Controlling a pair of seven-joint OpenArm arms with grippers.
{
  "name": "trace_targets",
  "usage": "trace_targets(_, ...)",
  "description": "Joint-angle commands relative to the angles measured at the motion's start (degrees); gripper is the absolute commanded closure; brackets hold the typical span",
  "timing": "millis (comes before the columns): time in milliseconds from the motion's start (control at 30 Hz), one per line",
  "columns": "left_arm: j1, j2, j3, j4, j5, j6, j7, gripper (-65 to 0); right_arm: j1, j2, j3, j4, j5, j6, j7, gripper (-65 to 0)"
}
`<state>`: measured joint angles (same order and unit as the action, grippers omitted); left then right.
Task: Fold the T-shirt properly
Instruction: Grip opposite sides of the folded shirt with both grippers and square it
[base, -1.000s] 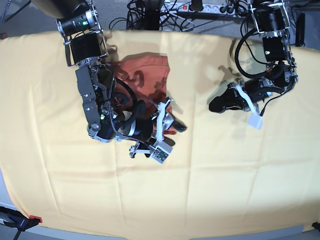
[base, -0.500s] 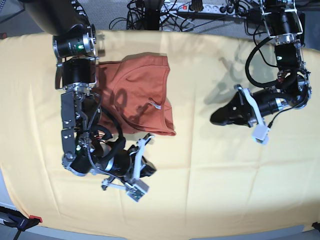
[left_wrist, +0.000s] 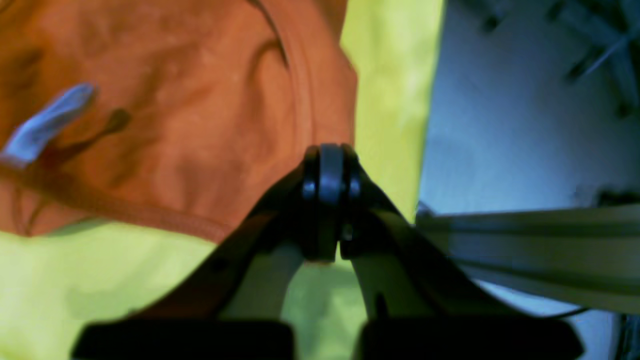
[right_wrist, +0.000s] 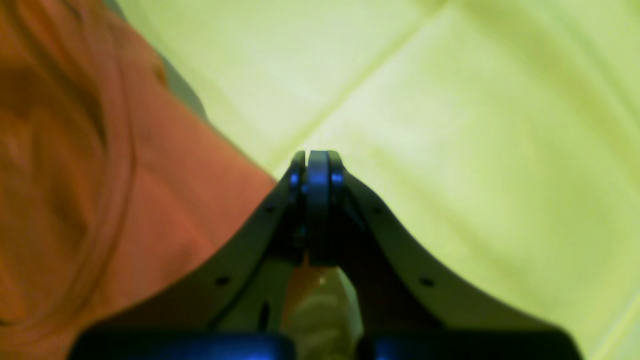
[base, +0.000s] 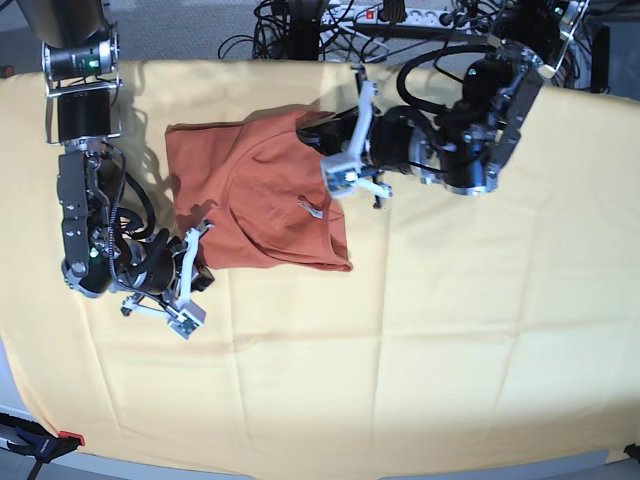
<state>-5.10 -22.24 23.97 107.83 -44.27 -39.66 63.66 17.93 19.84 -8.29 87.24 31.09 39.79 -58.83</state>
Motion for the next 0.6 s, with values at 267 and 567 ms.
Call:
trace_targets(267, -0.9, -0.1, 10.7, 0.0, 15.2, -0.3, -9.7, 0.0, 1.3, 1.3, -3.7, 0.9, 5.3, 0.2, 1.2, 0.0)
trace_targets(567, -1.0, 0.2, 10.8, -6.1, 17.1, -0.3, -11.9, 0.0, 1.9, 1.3, -15.3, 0.9, -0.5, 0.2, 1.2, 0.0)
